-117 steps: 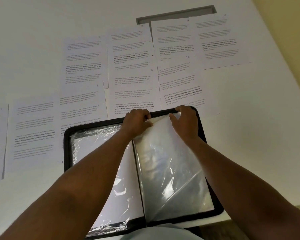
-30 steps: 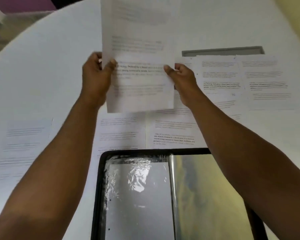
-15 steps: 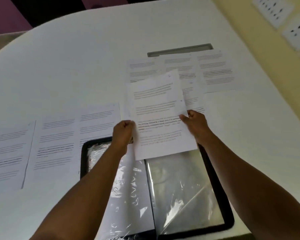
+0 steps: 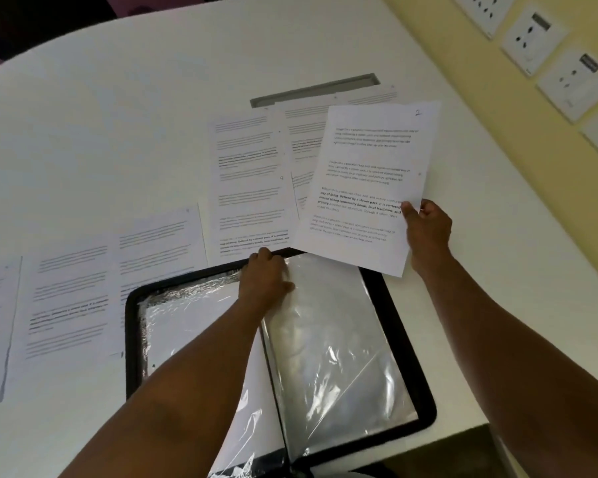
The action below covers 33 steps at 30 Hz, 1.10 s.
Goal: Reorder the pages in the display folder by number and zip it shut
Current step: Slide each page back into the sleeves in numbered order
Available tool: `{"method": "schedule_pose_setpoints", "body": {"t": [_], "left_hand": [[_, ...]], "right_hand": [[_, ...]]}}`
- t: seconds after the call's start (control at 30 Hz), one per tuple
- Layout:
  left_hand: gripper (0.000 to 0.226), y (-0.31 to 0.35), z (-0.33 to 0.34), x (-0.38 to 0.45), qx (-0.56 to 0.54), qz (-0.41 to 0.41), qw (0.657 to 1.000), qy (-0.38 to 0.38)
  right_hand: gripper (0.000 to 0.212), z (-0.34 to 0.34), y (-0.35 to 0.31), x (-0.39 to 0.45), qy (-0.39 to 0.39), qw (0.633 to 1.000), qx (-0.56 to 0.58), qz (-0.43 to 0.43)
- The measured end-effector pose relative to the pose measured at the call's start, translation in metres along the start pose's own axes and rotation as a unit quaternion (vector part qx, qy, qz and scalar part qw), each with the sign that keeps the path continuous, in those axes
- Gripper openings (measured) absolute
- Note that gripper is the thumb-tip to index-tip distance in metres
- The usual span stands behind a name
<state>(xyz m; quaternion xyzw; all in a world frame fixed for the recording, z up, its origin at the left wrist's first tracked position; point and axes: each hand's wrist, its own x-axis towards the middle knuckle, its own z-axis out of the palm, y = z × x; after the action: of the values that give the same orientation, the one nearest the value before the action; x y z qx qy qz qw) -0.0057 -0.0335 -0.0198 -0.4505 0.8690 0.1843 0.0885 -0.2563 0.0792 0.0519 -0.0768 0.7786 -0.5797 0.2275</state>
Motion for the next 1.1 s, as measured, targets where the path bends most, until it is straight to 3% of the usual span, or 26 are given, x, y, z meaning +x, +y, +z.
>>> {"method": "schedule_pose_setpoints", "body": {"t": [0.17,0.4,0.7,0.87,1.0,1.1], "left_hand": [[0.061,0.001,-0.004,0.015,0.013,0.000,1.000,-0.028],[0.016,0.008,-0.015,0.022,-0.002,0.057,0.998,0.012],[0.018,-0.005,-0.010,0.023,-0.025,0.084,0.994,0.064],[0.014,-0.006,-0.009,0.021,-0.057,0.067,0.995,0.036],[0.026,-0.005,-0.010,0.021,-0.095,0.057,0.994,0.003],[0.019,-0.005,-0.010,0.024,-0.116,0.051,0.992,-0.011]], "right_hand": [[0.003,-0.004,0.001,0.006,0.004,1.000,0.000,-0.007],[0.006,-0.010,-0.001,0.014,0.010,1.000,0.026,-0.008],[0.008,0.019,-0.010,0.035,-0.018,0.999,0.028,0.001],[0.008,0.040,-0.012,0.041,-0.041,0.998,0.049,0.013],[0.002,0.061,-0.010,0.042,-0.063,0.995,0.072,0.037],[0.006,0.074,-0.010,0.041,-0.076,0.992,0.086,0.054]]}}
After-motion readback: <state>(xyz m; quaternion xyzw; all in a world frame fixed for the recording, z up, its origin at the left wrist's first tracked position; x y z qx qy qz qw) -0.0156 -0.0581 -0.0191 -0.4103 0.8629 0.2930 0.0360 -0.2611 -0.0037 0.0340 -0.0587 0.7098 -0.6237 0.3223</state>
